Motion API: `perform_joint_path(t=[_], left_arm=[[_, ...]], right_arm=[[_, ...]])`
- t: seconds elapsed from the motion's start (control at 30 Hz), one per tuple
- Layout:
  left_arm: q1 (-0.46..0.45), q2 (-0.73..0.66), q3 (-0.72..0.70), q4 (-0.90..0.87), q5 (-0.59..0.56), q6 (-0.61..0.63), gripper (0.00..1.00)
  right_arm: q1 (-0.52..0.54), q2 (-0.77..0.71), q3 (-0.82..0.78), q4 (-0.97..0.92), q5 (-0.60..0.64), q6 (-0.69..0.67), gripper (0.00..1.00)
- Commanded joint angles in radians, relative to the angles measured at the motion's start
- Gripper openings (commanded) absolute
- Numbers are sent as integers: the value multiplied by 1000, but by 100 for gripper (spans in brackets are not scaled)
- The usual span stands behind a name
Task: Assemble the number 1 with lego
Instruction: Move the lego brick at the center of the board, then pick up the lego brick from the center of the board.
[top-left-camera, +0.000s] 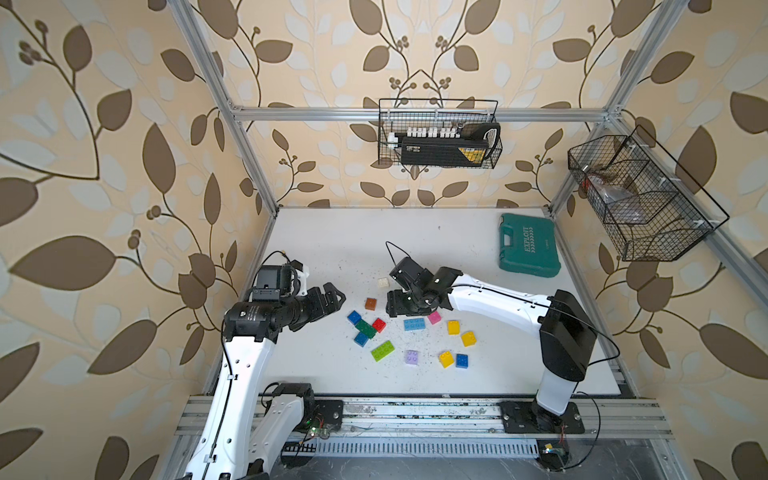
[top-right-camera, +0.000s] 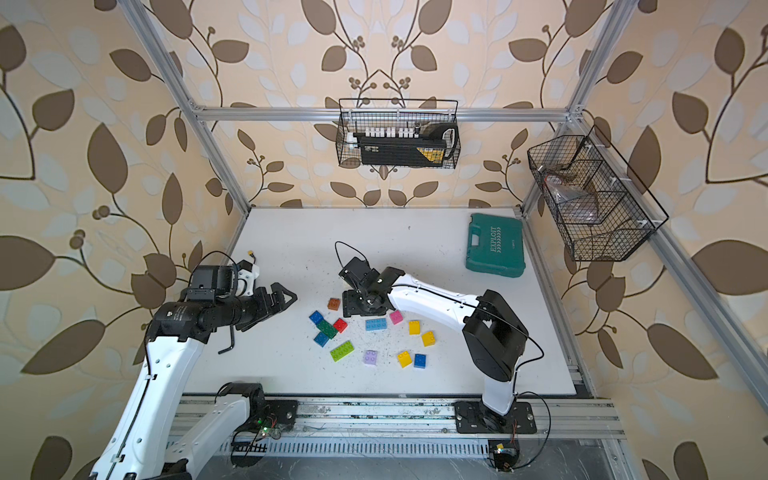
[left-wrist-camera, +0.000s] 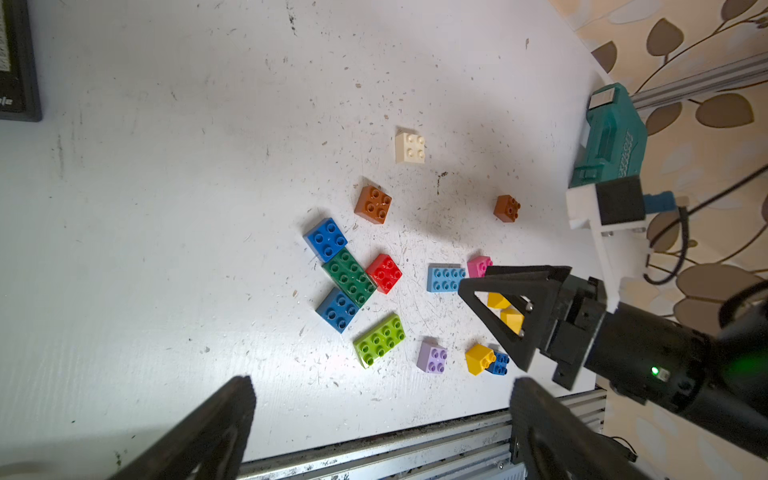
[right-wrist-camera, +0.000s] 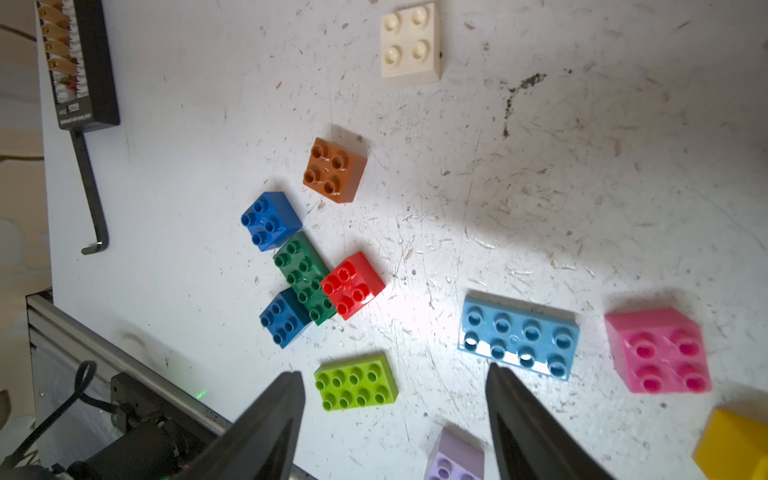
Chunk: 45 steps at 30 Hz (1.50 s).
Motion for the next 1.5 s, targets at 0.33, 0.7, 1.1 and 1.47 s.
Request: perform_joint_path(t=[0.33,0.7,1.1,1.47], left_arm=[[-8,-9,7,-2,-10,3,99],[-9,-16,7,-2,-4,5,99],[-9,-15,7,1,5,9,99],[-9,-15,5,2,8,8,99]], right_arm=[[154,-124,-211,-131,62,326,74],[226,-32,-209,-122,98,450,64],[224,52,-173,-116,100,462,53],[201,55,-168,-139,125,430,26]])
